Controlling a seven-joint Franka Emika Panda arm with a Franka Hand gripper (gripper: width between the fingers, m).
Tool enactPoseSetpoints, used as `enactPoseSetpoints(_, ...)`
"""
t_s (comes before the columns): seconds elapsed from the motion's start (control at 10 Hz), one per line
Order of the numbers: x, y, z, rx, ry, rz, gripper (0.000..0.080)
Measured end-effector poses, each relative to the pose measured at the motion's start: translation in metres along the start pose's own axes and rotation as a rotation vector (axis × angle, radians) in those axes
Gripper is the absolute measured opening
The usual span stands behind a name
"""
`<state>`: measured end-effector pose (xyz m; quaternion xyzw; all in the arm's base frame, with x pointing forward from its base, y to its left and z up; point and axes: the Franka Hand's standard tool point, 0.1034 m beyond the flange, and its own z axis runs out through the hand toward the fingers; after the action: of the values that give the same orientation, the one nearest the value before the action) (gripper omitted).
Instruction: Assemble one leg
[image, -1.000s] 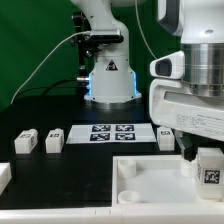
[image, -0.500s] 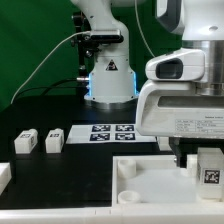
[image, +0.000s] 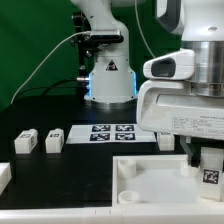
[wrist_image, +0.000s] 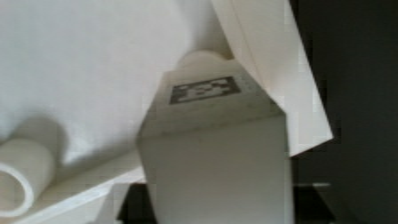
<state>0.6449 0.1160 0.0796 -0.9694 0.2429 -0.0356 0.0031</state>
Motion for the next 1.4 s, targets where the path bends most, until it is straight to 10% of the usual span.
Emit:
enactPoseSetpoints(0.8, -0.005, 0.017, 0.003, -0.007, -0.081, 1.272, 0.0297)
enactPoseSetpoints(1.0, -0.005, 0.017, 0.003, -0.005, -0.080, 1.170, 0.0297)
enactPoseSetpoints(1.3, -0.013, 0.008, 0.005, -0.008, -0.047, 0.696, 0.0621)
enactPoseSetpoints(1.4, -0.015, 0.005, 0.006, -0.003, -0.045, 0.594, 0.0621)
